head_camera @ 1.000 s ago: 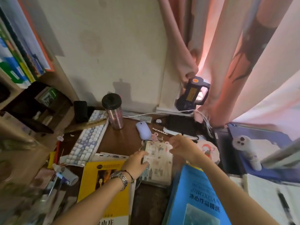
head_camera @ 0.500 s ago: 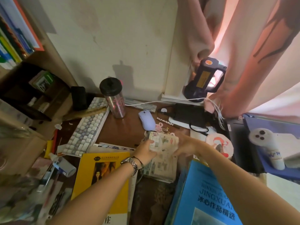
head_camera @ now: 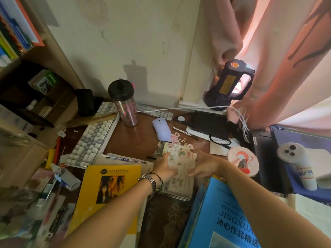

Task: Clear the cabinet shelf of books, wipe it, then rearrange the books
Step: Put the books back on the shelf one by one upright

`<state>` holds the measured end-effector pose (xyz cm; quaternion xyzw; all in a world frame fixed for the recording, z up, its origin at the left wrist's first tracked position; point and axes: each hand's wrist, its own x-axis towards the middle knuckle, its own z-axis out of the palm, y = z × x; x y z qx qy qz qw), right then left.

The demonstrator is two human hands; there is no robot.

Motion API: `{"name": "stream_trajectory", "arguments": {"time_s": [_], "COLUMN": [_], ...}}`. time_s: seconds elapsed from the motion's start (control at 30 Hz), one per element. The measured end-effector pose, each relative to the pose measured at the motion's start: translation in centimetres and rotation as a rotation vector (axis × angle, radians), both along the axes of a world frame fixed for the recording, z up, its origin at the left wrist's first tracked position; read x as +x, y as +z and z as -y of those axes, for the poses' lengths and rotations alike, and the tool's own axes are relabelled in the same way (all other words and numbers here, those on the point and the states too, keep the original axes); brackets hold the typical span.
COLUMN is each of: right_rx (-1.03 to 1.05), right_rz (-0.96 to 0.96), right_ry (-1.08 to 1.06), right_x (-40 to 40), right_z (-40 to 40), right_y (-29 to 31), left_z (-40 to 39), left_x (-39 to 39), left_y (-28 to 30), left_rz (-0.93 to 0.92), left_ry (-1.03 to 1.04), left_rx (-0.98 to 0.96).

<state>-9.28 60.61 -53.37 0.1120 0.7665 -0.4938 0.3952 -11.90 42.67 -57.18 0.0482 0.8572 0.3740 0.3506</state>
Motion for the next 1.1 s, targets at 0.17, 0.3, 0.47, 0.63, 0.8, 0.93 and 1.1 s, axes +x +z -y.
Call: {"name": "stream_trajectory", "arguments": {"time_s": [0.17,0.3,0.47,0.63,0.8,0.93,1.1], "right_rx": [-0.008,-0.033,-0.044,-0.082,-0.100,0.033,-0.014], "right_rz": [-0.120,-0.162,0.016,0.026,-0.005,-0.093,-0.270], "right_ry": [0.092,0.056,-0.122,-0.223,-0.278,-0.188,-0.316], "right_x": [0.1,0.3,0.1,0.0,-0.6,-1.0,1.7], "right_z": [0.0,-0.4,-0.5,0.1,0.6,2.4,7.8], "right_y": [0.5,0.6,-0.8,-0.5,0.3,3.0,9.2], "left_z": [0.7,1.4,1.0,1.3,2.6,3.7,5.8], "left_x": [0.4,0.8,1.3,1.3,1.9,2.3,3.2], "left_y": [0.6,1.2,2.1,2.9,3.8,5.4,8.0], "left_rz": [0.047,0.081,0.009,-0.053,-0.105,-0.166,-0.188], "left_ry": [0.026,0.039,0.072,0.032,0.194,0.295,0.345], "left_rx": [0.118,0.230,0.320,0.401,0.476,0.542,0.602]}}
